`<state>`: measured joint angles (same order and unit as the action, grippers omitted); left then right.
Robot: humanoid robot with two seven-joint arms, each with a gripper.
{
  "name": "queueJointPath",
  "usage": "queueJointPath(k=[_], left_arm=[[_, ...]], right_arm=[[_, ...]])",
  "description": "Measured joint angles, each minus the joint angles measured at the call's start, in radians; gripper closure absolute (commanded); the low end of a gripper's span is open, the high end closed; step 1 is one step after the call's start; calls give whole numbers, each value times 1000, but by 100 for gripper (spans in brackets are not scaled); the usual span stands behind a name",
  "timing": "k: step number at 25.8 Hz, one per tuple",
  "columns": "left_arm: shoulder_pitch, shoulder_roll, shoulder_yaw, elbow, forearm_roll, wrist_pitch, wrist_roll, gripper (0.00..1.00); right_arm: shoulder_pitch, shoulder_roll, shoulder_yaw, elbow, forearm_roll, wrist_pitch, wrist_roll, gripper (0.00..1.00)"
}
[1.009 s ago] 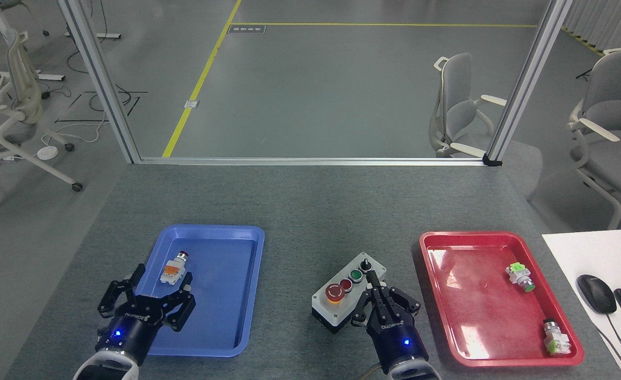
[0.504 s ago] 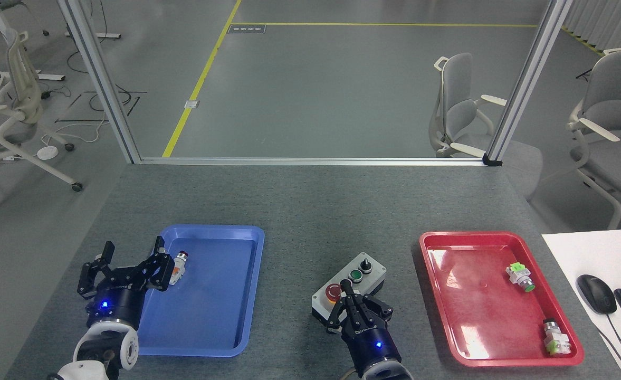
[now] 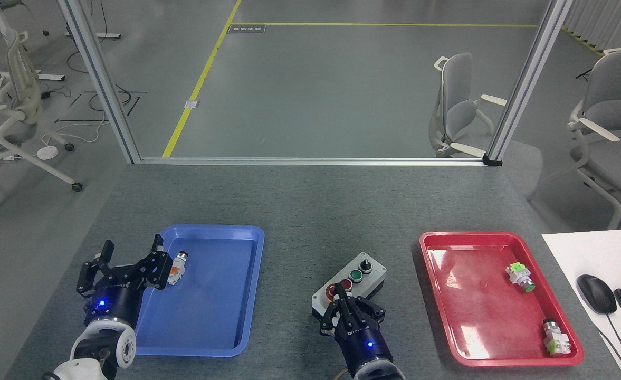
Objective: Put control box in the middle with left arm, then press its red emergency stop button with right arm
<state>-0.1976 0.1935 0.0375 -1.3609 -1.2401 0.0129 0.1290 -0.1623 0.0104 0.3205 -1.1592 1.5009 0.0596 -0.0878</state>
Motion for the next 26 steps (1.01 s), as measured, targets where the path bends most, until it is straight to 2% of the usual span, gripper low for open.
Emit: queueJointPath(k=[9, 16, 19, 21, 23, 24, 26], left_arm=[[0, -1, 3, -15, 1, -3, -7, 1], [8, -28, -2, -4, 18, -3, -6, 1], [12, -70, -5, 24, 26, -3, 1, 1], [13, -92, -6, 46, 28, 0, 9, 1], [13, -103, -8, 67, 29, 0, 12, 1], [13, -107, -9, 76, 29, 0, 12, 1], [13, -109, -10, 87, 27, -1, 11, 1]], right_arm=[[-1, 4, 24, 31, 0, 6, -16, 100], [0, 5, 21, 5, 1, 23, -1, 100], [-5, 4, 13, -33, 1, 53, -32, 79], [-6, -1, 7, -55, 1, 68, -36, 54], [-6, -6, -7, -74, 1, 84, -41, 35], [-5, -8, -15, -82, 1, 90, -41, 27], [-3, -16, -32, -99, 1, 97, -43, 19]])
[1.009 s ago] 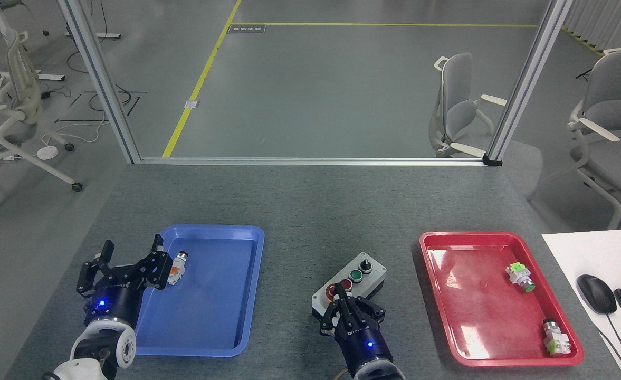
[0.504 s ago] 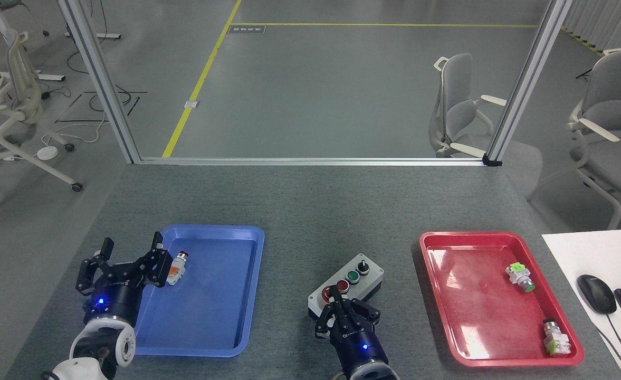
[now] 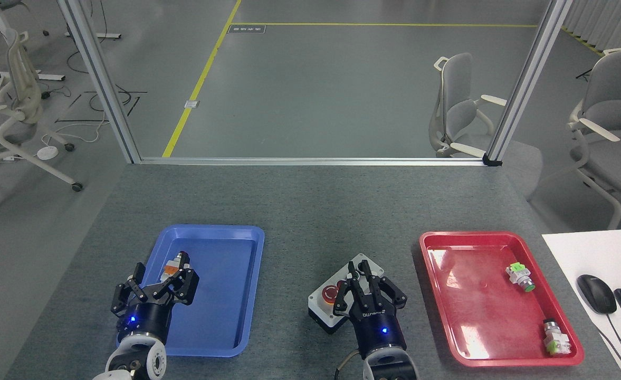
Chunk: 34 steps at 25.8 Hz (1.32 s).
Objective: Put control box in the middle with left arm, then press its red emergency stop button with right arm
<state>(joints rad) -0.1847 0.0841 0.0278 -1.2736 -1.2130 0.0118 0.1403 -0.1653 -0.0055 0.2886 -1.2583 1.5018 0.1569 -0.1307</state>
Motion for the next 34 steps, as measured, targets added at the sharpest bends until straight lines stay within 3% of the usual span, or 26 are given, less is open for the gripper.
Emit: queueJointPath(k=[7, 19, 25, 34], left_arm=[[-1, -4, -2, 9, 1, 0, -6, 1], [0, -4, -2, 10, 3, 1, -8, 1], [-1, -4, -2, 10, 3, 1, -7, 1], [-1, -4, -2, 10, 3, 1, -7, 1]], right_arm=[[27, -40, -106, -69, 0, 6, -1, 2], [63, -126, -245, -92, -4, -6, 3, 2], [78, -169, -265, -107, -62, -7, 10, 2], [81, -179, -260, -141, -87, -25, 2, 2]])
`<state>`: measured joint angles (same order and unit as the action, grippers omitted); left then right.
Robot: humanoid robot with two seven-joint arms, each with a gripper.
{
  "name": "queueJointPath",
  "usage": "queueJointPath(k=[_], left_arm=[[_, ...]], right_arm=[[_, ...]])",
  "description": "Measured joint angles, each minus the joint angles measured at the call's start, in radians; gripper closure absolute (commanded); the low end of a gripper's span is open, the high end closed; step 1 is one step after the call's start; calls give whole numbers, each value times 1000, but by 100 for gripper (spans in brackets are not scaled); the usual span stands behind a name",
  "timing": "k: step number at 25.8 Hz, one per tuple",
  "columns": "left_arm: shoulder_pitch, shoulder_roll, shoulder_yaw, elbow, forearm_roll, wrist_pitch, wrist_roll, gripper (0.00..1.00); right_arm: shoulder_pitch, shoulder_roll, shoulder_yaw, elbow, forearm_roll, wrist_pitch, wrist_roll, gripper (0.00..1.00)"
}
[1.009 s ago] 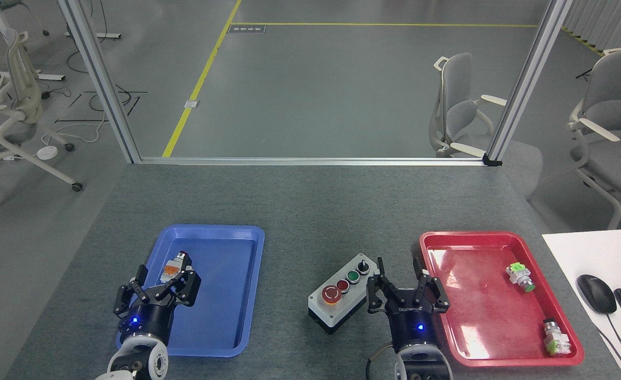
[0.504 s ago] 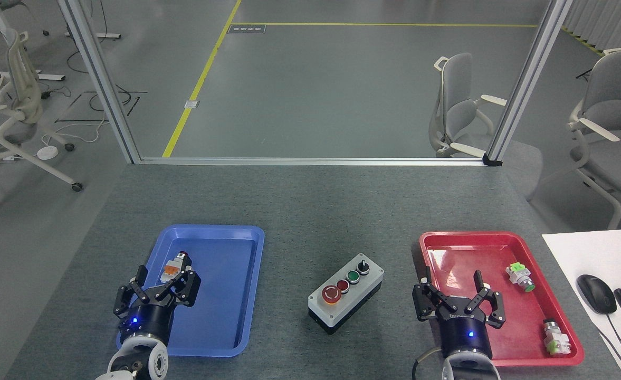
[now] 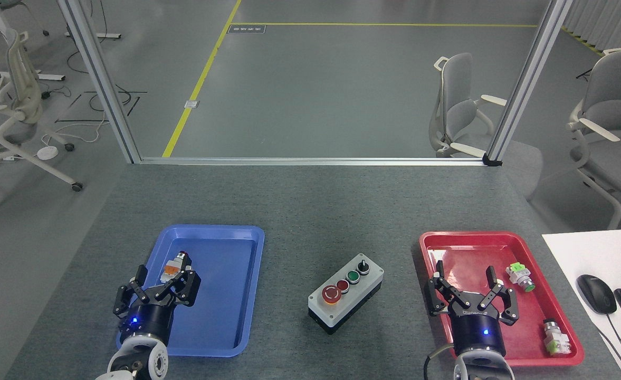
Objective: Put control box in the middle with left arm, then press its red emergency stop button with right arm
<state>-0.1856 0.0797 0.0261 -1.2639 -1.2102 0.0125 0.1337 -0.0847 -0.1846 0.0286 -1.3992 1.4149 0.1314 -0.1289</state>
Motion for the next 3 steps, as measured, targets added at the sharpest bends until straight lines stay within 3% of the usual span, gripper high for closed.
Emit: queueJointPath(k=[3], left_arm=[[0, 0, 0, 0, 0, 0, 0, 1]], right_arm=[[3, -1, 3, -2, 0, -38, -1, 2]])
